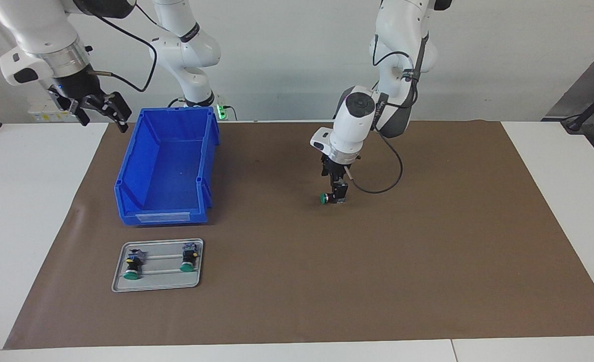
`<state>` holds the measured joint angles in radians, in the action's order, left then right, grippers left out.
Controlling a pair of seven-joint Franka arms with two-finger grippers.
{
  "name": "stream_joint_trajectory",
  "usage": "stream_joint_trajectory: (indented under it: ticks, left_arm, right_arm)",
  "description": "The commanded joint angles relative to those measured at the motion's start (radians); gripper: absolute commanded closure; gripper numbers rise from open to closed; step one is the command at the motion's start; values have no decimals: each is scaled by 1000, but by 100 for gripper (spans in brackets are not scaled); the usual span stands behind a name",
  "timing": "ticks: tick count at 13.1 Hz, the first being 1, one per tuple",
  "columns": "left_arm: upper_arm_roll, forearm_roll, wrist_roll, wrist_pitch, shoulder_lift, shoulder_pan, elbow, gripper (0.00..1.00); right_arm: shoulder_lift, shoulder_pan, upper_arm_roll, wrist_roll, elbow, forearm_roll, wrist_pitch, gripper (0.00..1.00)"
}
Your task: Place and press button with both arms
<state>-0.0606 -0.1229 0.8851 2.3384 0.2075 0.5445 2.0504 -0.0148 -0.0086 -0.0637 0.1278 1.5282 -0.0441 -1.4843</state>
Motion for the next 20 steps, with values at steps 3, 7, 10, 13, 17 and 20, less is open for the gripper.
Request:
stream_joint_trajectory:
  ticks: [3, 7, 10, 13, 17, 20]
  left_arm:
    - [18, -12, -49, 74, 52, 32, -7, 1]
    - [18, -12, -83, 111, 75, 57, 10, 2]
    - [18, -12, -87, 128, 76, 60, 17, 7]
    - [21, -12, -87, 116, 75, 58, 17, 10]
    - [22, -12, -87, 98, 73, 57, 17, 15]
    - [24, -6, -86, 70, 72, 55, 13, 22]
  right_arm:
    - [-11, 1, 7, -54, 33, 3, -47, 0]
    - [-14, 10, 13, -43, 50, 23, -54, 0]
    - [-16, 10, 13, -43, 50, 23, -51, 0]
    - [-16, 9, 13, -43, 52, 23, -53, 0]
    - [-16, 2, 12, -45, 52, 23, -54, 0]
    - [-16, 2, 12, -45, 50, 23, -51, 0]
